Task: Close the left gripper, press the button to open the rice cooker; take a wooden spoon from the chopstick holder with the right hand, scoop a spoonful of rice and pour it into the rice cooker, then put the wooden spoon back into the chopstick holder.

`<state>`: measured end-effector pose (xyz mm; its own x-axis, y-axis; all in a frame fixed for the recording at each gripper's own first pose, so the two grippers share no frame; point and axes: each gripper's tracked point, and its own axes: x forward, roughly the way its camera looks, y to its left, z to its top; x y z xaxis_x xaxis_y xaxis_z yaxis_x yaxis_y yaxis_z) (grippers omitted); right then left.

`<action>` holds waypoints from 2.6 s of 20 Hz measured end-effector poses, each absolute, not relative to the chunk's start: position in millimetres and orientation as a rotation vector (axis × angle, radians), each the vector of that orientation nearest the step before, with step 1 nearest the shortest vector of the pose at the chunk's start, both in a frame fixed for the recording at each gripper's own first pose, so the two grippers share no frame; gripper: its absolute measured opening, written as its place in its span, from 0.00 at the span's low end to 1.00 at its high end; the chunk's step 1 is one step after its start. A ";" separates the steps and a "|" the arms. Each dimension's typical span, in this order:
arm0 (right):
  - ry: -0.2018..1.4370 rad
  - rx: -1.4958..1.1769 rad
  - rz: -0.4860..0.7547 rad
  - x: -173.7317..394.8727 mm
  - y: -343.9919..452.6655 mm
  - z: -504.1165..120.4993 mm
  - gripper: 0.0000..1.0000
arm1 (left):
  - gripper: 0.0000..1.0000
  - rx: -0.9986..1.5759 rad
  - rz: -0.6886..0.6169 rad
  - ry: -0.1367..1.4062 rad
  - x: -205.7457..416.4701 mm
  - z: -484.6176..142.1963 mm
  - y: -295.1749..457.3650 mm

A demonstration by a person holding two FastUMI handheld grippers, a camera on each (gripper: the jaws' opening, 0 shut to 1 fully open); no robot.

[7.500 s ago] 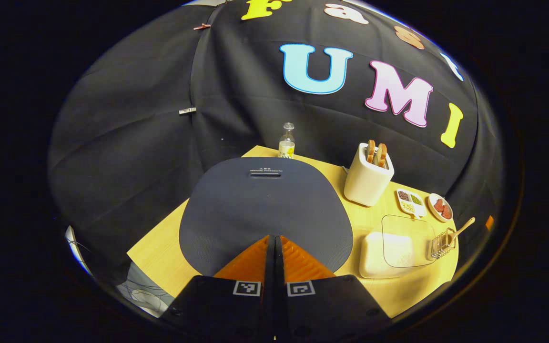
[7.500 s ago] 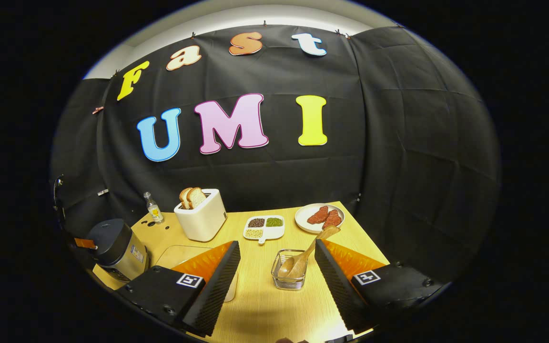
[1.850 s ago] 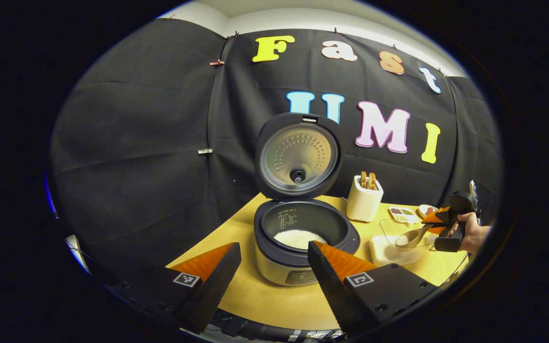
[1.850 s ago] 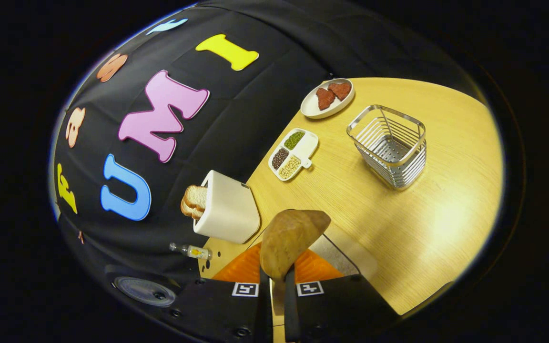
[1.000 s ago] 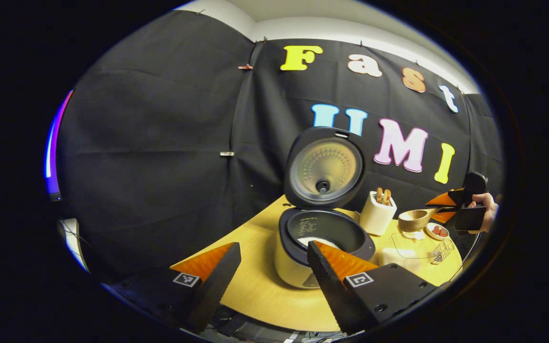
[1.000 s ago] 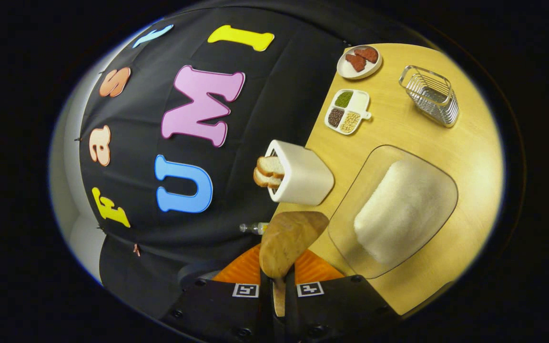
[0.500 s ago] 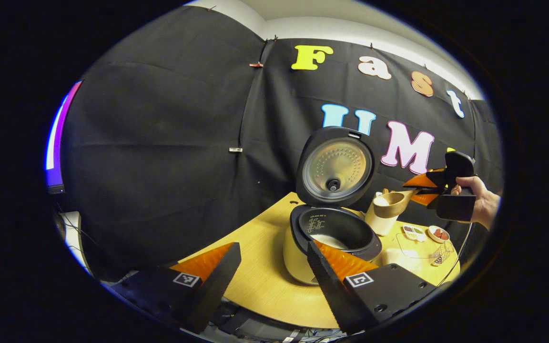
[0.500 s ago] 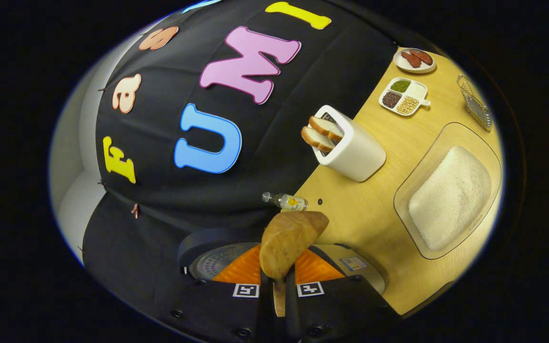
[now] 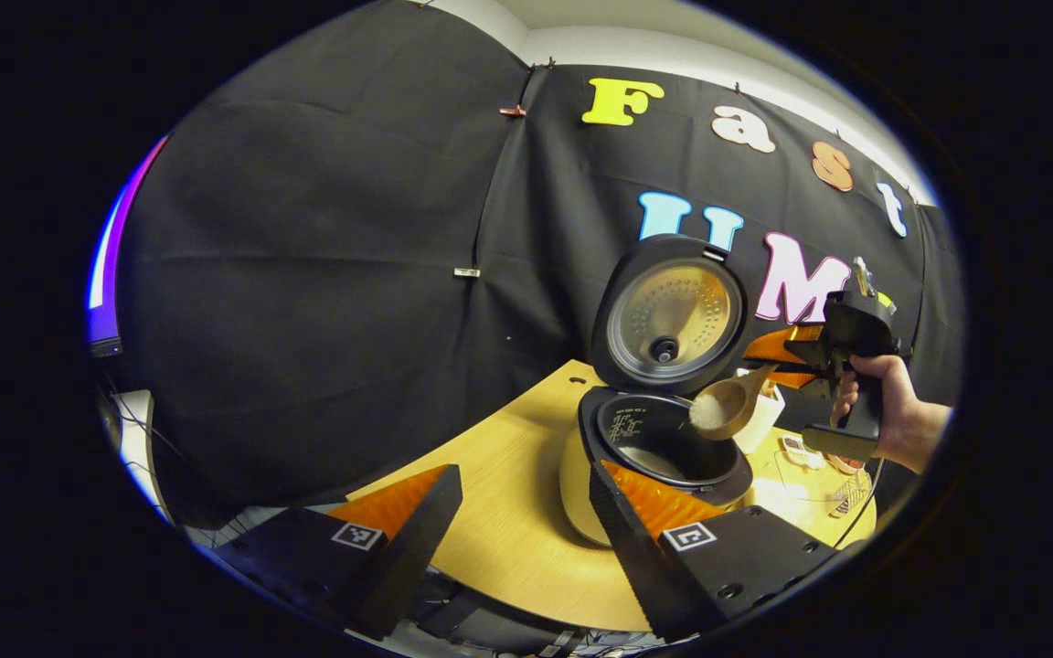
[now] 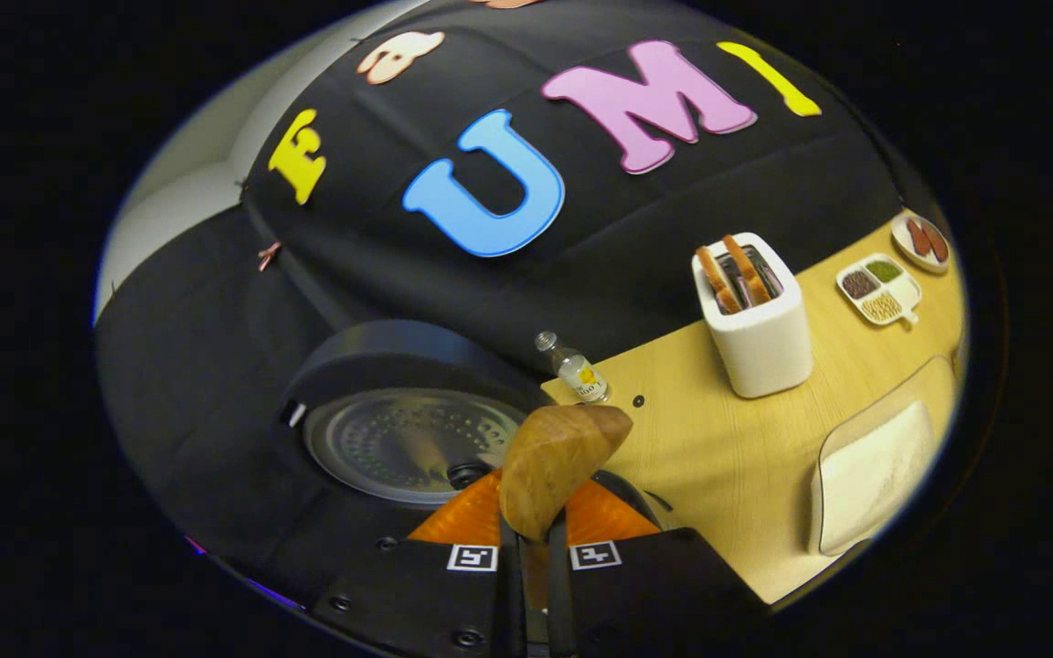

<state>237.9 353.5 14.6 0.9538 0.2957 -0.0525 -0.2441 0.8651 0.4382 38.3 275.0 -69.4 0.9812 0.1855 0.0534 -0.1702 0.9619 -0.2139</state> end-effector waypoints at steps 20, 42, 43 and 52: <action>0.018 -0.247 0.575 217.2 447.5 -38.3 0.14 | 0.95 -0.164 0.167 -0.058 64.5 -73.4 275.1; -0.143 -0.422 0.561 164.6 426.9 0.0 0.14 | 0.95 -0.123 0.080 -0.117 56.2 -56.7 236.8; -0.133 -0.455 0.578 161.3 432.4 -8.9 0.14 | 0.95 -0.116 0.076 -0.123 55.5 -54.8 233.2; -0.140 -0.301 0.512 153.6 405.0 16.8 0.14 | 0.95 -0.103 0.058 -0.114 49.9 -55.7 213.0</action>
<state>153.6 405.0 16.8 0.8632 0.5016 0.0566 -0.4608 0.8288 -0.3175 49.9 213.0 -55.7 0.9919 0.0638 0.1102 -0.0521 0.9930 -0.1060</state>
